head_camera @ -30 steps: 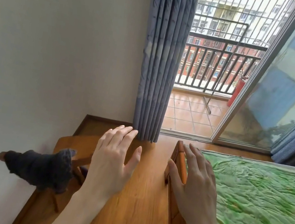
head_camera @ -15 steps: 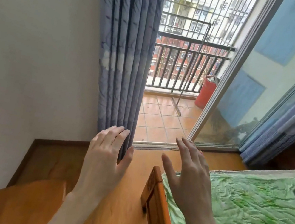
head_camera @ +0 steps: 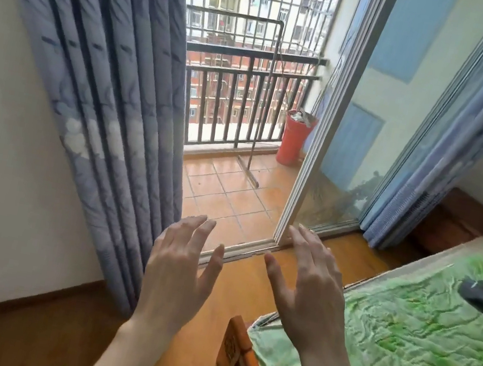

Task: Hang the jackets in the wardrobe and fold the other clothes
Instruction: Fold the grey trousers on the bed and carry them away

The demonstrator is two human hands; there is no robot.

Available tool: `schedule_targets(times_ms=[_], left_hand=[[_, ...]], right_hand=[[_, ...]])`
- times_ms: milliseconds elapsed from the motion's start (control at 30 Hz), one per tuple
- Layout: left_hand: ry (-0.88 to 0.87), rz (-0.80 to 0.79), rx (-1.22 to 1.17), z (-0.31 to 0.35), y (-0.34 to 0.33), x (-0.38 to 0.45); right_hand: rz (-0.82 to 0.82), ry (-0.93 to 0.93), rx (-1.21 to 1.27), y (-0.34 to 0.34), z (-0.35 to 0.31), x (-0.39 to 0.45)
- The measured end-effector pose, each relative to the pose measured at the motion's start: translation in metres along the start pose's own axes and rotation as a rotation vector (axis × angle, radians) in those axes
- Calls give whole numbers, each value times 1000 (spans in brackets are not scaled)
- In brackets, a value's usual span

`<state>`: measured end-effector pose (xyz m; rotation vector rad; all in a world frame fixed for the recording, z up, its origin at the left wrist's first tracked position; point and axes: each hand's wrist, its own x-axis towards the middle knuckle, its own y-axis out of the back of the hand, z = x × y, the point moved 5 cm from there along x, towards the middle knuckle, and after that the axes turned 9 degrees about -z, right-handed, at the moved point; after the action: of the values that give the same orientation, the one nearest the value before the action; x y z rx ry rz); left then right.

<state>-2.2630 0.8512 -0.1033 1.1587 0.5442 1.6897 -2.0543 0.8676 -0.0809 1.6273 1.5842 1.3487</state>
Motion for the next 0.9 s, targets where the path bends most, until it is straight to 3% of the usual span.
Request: schedule_targets(times_ms=[533, 900], left_hand=[[-215, -169, 13, -24, -154, 312], [-387, -306, -146, 18, -270, 458]], right_hand=[[127, -240, 146, -57, 116, 275], [240, -517, -8, -59, 218, 344]])
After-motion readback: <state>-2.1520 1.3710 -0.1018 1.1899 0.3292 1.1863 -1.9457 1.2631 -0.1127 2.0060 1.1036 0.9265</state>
